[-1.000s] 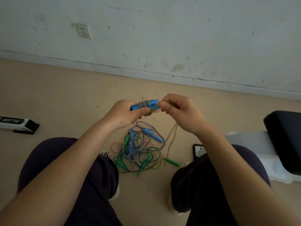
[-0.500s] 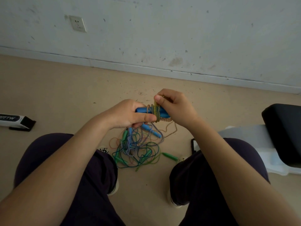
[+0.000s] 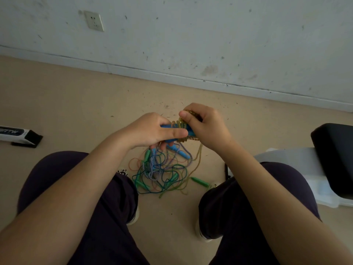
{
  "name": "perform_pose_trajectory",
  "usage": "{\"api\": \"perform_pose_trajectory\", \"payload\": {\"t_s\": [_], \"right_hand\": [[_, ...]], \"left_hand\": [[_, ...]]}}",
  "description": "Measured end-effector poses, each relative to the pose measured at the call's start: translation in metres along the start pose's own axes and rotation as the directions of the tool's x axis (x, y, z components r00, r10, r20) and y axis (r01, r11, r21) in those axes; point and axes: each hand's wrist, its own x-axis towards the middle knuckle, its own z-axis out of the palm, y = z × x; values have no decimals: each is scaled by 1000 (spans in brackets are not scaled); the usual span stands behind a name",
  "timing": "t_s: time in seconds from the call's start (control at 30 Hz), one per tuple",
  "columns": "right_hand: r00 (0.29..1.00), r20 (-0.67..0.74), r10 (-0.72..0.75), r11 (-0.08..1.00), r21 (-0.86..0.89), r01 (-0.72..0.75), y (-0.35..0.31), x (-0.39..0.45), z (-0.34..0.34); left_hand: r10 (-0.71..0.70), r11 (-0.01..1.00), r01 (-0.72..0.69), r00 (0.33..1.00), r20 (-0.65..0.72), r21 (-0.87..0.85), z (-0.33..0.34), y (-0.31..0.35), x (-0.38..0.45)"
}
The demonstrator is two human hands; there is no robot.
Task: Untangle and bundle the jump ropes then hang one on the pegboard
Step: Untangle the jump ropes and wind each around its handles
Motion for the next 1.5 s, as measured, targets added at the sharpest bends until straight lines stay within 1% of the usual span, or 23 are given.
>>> {"api": "perform_pose_trajectory", "payload": {"t_s": [0.03,0.13,0.17,0.23,0.3,0.37,0.47,0.53,0.6,0.67,0.73,0.87,0.93,1.0,1.07,1.1,1.17,1.23,1.3,1.33,1.43,1.5], "right_hand": [[1000,7,20,999,35,-20,1,0,-1],[991,57,119,963,238,-129,5,1,-7],[989,72,126,955,260,-141,7,2,-9],[989,91,114,961,242,-133,10,3,-11],[982,116,152,949,259,-178,13,3,-10],[969,155,191,916,326,-233,15,2,-8],[960,196,198,846,460,-268,13,2,-8],[956,220,196,773,565,-288,13,3,-9],[949,261,174,697,648,-306,12,3,-9],[943,306,129,666,678,-311,13,2,-7],[938,325,117,703,641,-309,13,1,-5],[944,285,167,865,417,-279,12,-1,-5],[956,247,156,922,312,-231,7,-3,-4],[977,182,108,972,186,-142,0,-3,-3],[990,134,32,999,27,-36,-4,-3,-3],[993,120,-11,999,-47,17,-5,-3,-6],[991,91,-98,982,-155,112,-4,-2,-14],[984,57,-166,962,-208,175,-1,-1,-23],[986,31,-167,974,-148,170,1,-1,-28],[991,29,-127,988,-83,129,2,-1,-29],[993,107,44,994,93,-54,8,0,-28],[979,183,94,973,192,-129,11,0,-28]], "left_hand": [[10,1000,-10,1000,-24,15,-1,0,0],[51,997,-48,997,-53,56,-1,-3,0],[60,996,-57,997,-52,64,0,-3,0],[73,996,-70,995,-67,54,3,-3,-1],[79,997,-78,990,-113,14,4,-3,0],[79,996,-85,981,-175,-24,4,-2,1],[110,991,-127,958,-265,-49,3,-4,3],[111,983,-152,939,-327,-102,4,-4,4],[89,962,-178,922,-376,-208,4,-3,5],[57,933,-201,902,-429,-299,3,-3,6],[5,911,-204,875,-484,-358,0,-3,6],[-101,882,-202,801,-590,-426,-9,-7,8],[-103,922,-158,779,-619,-353,-11,-11,12],[-72,970,-93,774,-629,-225,-7,-14,14],[-52,992,-29,787,-615,-121,-5,-16,16],[-52,996,2,808,-587,-86,-5,-17,15],[-51,999,41,880,-472,-33,-7,-16,14],[-33,999,40,950,-310,17,-9,-14,12],[0,998,11,985,-172,60,-7,-12,9],[8,998,0,992,-125,65,-5,-11,8],[6,998,-3,999,-47,63,-1,-11,7],[27,998,-26,999,-27,56,1,-11,7]]}}
